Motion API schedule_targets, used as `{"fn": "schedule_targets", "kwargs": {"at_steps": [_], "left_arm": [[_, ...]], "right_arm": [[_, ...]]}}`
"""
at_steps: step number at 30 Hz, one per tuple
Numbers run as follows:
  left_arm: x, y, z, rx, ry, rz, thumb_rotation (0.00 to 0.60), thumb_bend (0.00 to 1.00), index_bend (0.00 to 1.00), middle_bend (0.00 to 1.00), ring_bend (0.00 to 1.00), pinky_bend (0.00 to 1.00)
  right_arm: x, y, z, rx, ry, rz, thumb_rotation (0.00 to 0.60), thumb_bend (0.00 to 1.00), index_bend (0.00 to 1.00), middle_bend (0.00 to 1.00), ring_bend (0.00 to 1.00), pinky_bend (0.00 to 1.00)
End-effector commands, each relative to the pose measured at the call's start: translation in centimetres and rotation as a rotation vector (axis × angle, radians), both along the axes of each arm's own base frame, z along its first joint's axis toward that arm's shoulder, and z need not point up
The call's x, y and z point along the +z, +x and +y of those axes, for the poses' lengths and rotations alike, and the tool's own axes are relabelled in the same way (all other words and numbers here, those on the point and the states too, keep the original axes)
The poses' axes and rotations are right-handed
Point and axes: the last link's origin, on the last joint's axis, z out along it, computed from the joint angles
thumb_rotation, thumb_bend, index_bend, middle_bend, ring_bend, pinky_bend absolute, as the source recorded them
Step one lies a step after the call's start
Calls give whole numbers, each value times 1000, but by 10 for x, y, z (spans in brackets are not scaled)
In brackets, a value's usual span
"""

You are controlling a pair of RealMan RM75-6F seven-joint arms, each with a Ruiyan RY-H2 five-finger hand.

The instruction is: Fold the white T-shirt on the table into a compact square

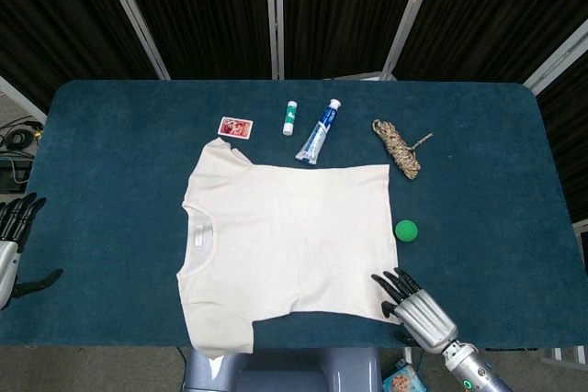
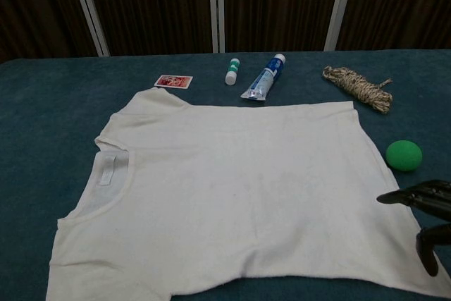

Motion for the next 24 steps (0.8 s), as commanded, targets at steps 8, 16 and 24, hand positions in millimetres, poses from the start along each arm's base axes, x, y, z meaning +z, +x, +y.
{"fn": "schedule_targets", "kwargs": {"at_steps": [8, 16, 24], "left_arm": [[0, -1, 0, 3, 0, 3, 600, 0, 0, 0, 0, 0], [-1, -1, 1, 6, -4, 10, 600, 0, 0, 0, 0, 0], [-3, -1, 1, 7, -7, 14, 600, 0, 0, 0, 0, 0]], "right_arm": [[-15, -6, 0, 67, -3, 53, 600, 152, 515, 43, 0, 0], [-22, -11, -4, 74, -14, 74, 600, 156, 515, 43, 0, 0], [-24, -13, -10, 88, -34, 87, 600, 162, 515, 39, 0, 0]]}}
